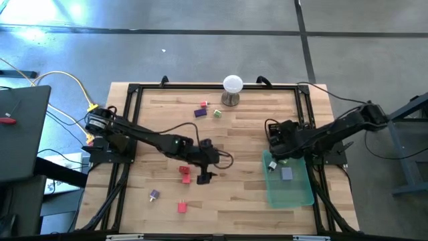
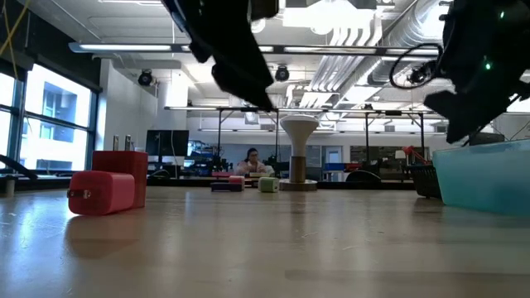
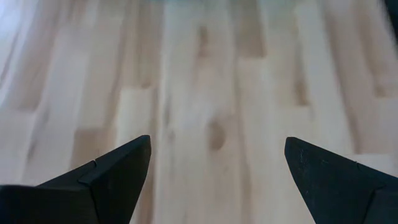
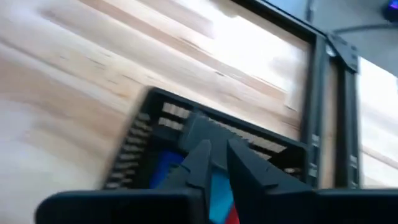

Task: Pick & Place Office items
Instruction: Put the black digital clock into the black basket, then put the red charger adapter into the green bin

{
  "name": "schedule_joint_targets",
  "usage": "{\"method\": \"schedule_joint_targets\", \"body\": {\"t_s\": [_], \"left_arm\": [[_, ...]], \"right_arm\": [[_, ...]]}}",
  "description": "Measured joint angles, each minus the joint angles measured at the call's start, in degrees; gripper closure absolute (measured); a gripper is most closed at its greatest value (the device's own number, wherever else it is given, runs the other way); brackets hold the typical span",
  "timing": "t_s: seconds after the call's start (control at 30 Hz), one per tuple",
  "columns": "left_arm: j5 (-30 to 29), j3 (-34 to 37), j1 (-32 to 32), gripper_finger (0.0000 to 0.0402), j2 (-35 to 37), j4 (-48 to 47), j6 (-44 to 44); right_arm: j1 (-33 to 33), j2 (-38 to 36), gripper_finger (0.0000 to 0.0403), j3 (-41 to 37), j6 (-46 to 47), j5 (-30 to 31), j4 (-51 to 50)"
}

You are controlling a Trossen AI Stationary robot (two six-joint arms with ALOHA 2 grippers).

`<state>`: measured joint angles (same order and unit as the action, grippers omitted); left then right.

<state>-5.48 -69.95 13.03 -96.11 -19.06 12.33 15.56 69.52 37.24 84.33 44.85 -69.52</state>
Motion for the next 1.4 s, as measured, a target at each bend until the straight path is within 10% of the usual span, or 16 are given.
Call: {"method": "schedule_joint_targets", "body": {"t_s": [0.47,0.87,1.4], "left_arm": [[-4.5,-0.1,-3.6,0.0041,13.7,-14.6,0.4],[-9.1,-0.1,-7.0,0.0041,11.0,-17.1,1.3],[-9.1,-0.1,-6.9,0.0041,7.2,-16.9,1.4]], "right_arm": [[12.4,0.0,0.0396,6.0,-6.7,13.8,9.5],[12.9,1.2,0.0395,6.0,-25.9,12.2,32.5],[12.8,4.4,0.0395,6.0,-38.1,12.0,38.3]]}}
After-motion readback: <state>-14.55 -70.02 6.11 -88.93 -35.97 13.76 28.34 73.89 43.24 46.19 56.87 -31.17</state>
